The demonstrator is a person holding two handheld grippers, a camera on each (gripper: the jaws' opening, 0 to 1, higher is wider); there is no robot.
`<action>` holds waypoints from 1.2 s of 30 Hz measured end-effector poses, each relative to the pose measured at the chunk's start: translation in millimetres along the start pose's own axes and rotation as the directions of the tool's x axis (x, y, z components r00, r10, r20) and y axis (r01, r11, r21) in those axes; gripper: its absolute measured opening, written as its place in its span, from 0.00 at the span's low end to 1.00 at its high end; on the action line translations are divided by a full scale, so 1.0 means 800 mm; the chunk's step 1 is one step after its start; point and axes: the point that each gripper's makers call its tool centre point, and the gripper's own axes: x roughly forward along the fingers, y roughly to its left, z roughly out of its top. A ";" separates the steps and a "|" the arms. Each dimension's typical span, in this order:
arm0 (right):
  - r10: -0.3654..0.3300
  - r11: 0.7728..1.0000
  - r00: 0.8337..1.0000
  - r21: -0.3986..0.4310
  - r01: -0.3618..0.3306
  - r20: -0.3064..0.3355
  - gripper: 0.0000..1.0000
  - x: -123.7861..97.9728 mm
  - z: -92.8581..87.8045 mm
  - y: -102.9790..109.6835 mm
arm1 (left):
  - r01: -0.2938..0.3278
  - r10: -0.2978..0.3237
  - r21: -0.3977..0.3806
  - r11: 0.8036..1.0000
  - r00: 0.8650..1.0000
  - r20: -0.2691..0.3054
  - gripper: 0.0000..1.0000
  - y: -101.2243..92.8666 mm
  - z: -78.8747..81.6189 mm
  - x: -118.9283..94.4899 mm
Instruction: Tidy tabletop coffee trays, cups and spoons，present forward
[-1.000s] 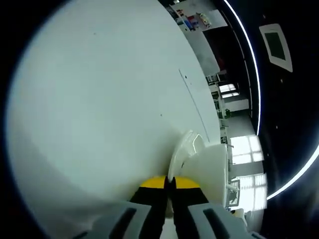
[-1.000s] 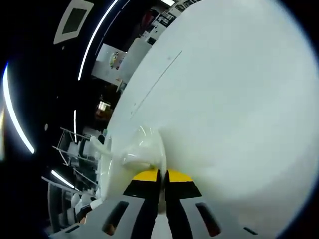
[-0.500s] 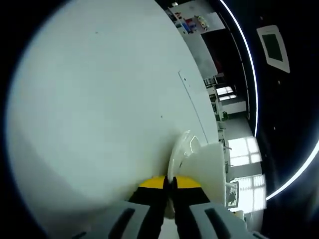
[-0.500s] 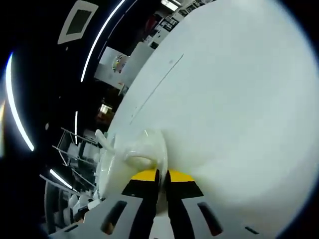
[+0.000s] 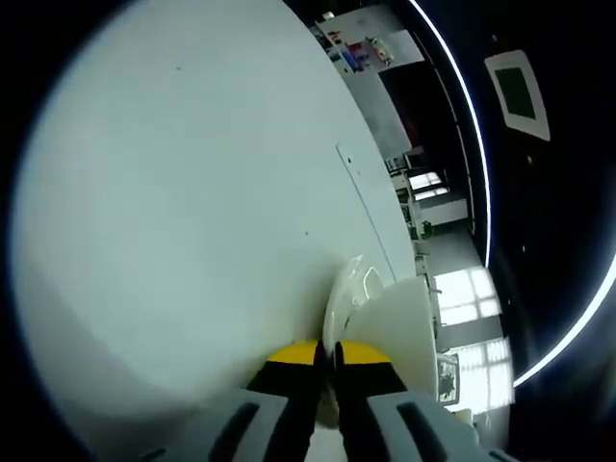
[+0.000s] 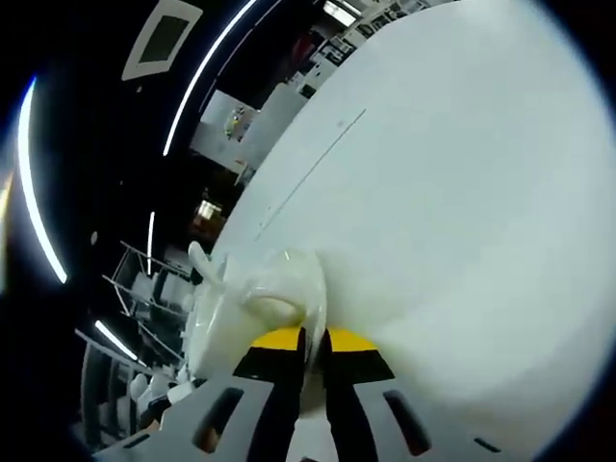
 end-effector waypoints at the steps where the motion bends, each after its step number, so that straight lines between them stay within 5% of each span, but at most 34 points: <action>1: 0.008 1.000 1.000 -0.020 -0.008 0.008 0.10 0.000 0.000 0.001 | 0.005 -0.005 0.013 1.000 1.000 0.003 0.09 0.000 0.000 0.000; 5: 0.051 0.990 0.996 -0.132 -0.041 0.073 0.18 -0.014 0.009 0.011 | 0.006 -0.025 0.195 0.981 0.995 0.096 0.09 -0.002 0.012 -0.014; 12: 0.038 0.969 0.995 -0.248 -0.013 0.095 0.21 -0.041 0.009 0.005 | 0.014 -0.069 0.340 0.940 0.986 0.151 0.09 -0.007 0.021 -0.039; 18: 0.090 0.919 0.983 -0.393 -0.019 0.162 0.21 -0.072 0.025 0.019 | -0.014 -0.104 0.578 0.816 0.980 0.172 0.07 -0.022 0.016 -0.072; 20: 0.109 0.876 0.978 -0.483 -0.009 0.178 0.21 -0.081 0.029 0.027 | 0.000 -0.146 0.642 0.767 0.974 0.174 0.07 -0.034 0.014 -0.087; 23: 0.154 0.817 0.969 -0.577 -0.015 0.193 0.21 -0.101 0.034 0.041 | 0.009 -0.215 0.749 0.663 0.960 0.179 0.08 -0.053 0.011 -0.106; 25: 0.184 0.746 0.962 -0.666 -0.002 0.203 0.21 -0.119 0.039 0.050 | -0.021 -0.262 0.828 0.560 0.944 0.201 0.08 -0.064 0.013 -0.127; 27: 0.200 0.697 0.957 -0.717 0.013 0.212 0.21 -0.137 0.043 0.053 | -0.055 -0.293 0.875 0.481 0.931 0.219 0.10 -0.070 0.014 -0.148; 32: 0.230 0.640 0.948 -0.768 0.023 0.221 0.22 -0.181 0.047 0.050 | -0.115 -0.353 0.917 0.381 0.899 0.259 0.15 -0.076 0.024 -0.198; 36: 0.256 0.625 0.937 -0.780 0.027 0.238 0.26 -0.210 0.048 0.053 | -0.139 -0.368 0.919 0.370 0.886 0.282 0.20 -0.072 0.030 -0.226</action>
